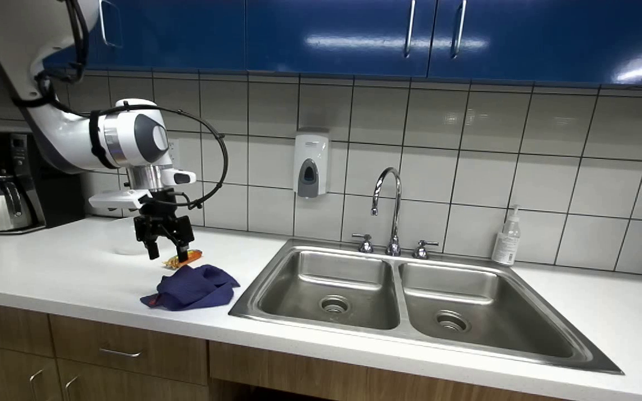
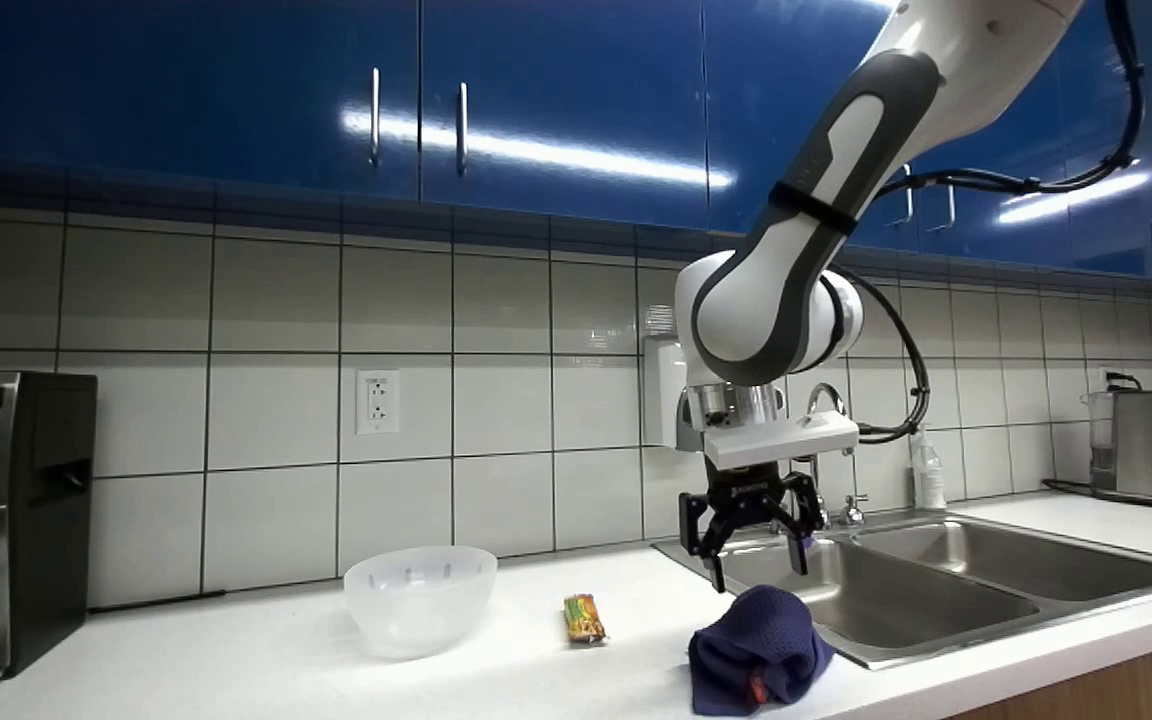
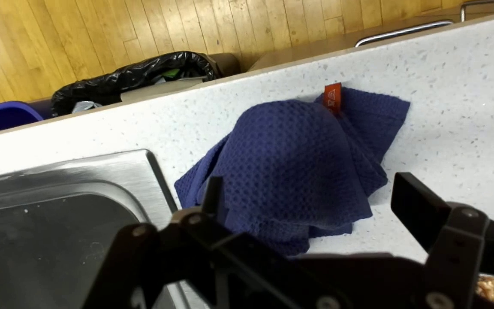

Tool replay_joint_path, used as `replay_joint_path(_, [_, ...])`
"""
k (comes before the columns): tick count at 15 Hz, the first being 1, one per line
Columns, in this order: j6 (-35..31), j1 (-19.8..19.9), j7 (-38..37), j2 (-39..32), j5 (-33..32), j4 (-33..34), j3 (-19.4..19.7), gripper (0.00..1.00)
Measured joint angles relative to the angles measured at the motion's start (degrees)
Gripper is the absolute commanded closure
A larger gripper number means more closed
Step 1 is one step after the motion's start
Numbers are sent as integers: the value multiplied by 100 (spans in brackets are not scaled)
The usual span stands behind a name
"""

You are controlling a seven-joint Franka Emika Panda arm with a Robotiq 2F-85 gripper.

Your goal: Put the blue towel in the clear bowl.

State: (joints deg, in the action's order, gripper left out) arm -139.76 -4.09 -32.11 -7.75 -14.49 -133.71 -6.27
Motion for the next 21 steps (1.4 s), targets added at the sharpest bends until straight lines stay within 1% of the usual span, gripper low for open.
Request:
replay_joint_path(5, [3,-252,-486,-556,-76,365,353,0])
replay_joint_path(10, [10,-378,-593,-884,-80,590,634,0])
replay_joint_path(15, [10,-418,-593,-1006,-79,648,743,0])
replay_joint_path(21, [11,-586,-593,-1096,-80,648,776,0])
